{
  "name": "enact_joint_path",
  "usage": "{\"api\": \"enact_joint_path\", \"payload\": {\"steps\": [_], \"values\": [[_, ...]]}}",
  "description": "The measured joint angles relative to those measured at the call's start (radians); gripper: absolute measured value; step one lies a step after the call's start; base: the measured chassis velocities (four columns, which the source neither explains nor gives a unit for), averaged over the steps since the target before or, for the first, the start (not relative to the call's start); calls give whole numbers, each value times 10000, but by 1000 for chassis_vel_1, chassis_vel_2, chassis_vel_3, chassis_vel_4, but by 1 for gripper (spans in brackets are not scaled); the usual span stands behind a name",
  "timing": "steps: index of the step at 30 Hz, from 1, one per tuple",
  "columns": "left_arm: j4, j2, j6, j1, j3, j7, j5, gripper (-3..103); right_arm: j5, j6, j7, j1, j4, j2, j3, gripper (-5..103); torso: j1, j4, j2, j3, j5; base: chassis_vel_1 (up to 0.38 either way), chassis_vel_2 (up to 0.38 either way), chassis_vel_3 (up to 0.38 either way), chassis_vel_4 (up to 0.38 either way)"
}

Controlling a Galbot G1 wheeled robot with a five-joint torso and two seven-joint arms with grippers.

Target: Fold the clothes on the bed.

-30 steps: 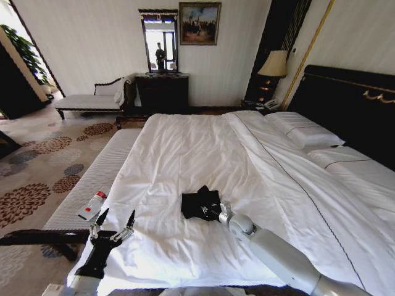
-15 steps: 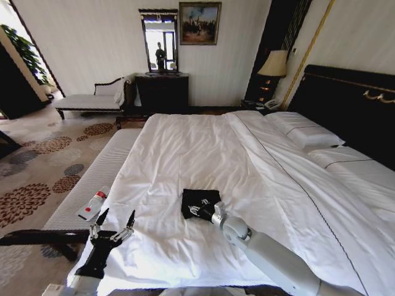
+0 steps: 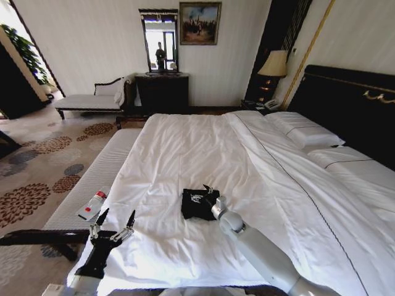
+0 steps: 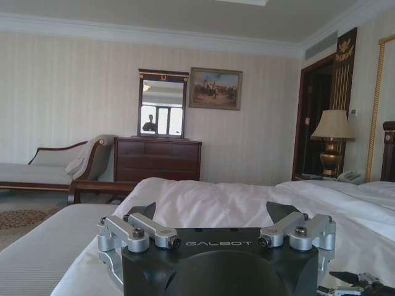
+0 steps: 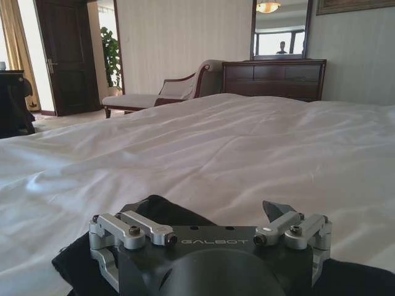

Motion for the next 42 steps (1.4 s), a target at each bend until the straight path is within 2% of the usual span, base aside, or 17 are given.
{"api": "enact_joint_path", "payload": {"steps": [8,13,16,17,21,22,23,25,26,29,30,34,37,42], "values": [[0,0,0,0,0,0,0,100,-1273,409,-93,-292,-539,678,-119,100,0,-3,0,-1,-2,0,0,0,0],[0,0,0,0,0,0,0,100,-840,417,135,-648,317,708,296,100,0,-1,0,-1,1,0,0,0,0],[0,0,0,0,0,1,-1,100,-347,358,313,-1043,1609,244,1176,100,-1,-2,0,-1,0,0,0,0,0],[0,0,0,0,0,1,-1,100,-347,358,313,-1043,1609,244,1176,100,-1,-2,0,-1,0,0,0,0,0],[0,0,1,0,0,1,0,100,-512,277,448,-2258,3156,-410,3223,100,0,-2,-1,-1,3,0,0,0,0],[0,0,1,0,0,1,0,100,-512,277,448,-2258,3156,-410,3223,100,0,-2,-1,-1,3,0,0,0,0],[0,0,1,0,0,1,0,100,-699,289,423,-2791,3581,-470,3936,100,0,-2,-1,-1,2,0,0,0,0],[0,0,0,0,0,1,0,100,-1230,403,174,-4221,4496,-246,5512,100,0,-2,0,-3,2,0,0,0,0],[0,0,0,0,0,1,0,100,-1230,403,174,-4221,4496,-246,5512,100,0,-2,0,-3,2,0,0,0,0],[0,0,1,0,1,4,0,100,-2015,1023,-514,-6752,5855,408,7546,100,-3,-6,1,-4,1,0,0,0,0],[0,0,1,0,1,4,0,100,-2015,1023,-514,-6752,5855,408,7546,100,-3,-6,1,-4,1,0,0,0,0],[0,0,2,0,1,2,0,100,-2623,1547,-1321,-8675,6846,856,8446,100,-4,-9,2,-4,-1,0,0,0,0],[0,0,2,0,0,2,0,100,-2627,1645,-1355,-8952,7072,1007,8596,100,-4,-4,1,-3,0,0,0,0,0],[0,0,2,0,1,1,0,100,-2426,1565,-978,-8872,7350,1046,8945,100,-2,0,0,-2,1,0,0,0,0]]}}
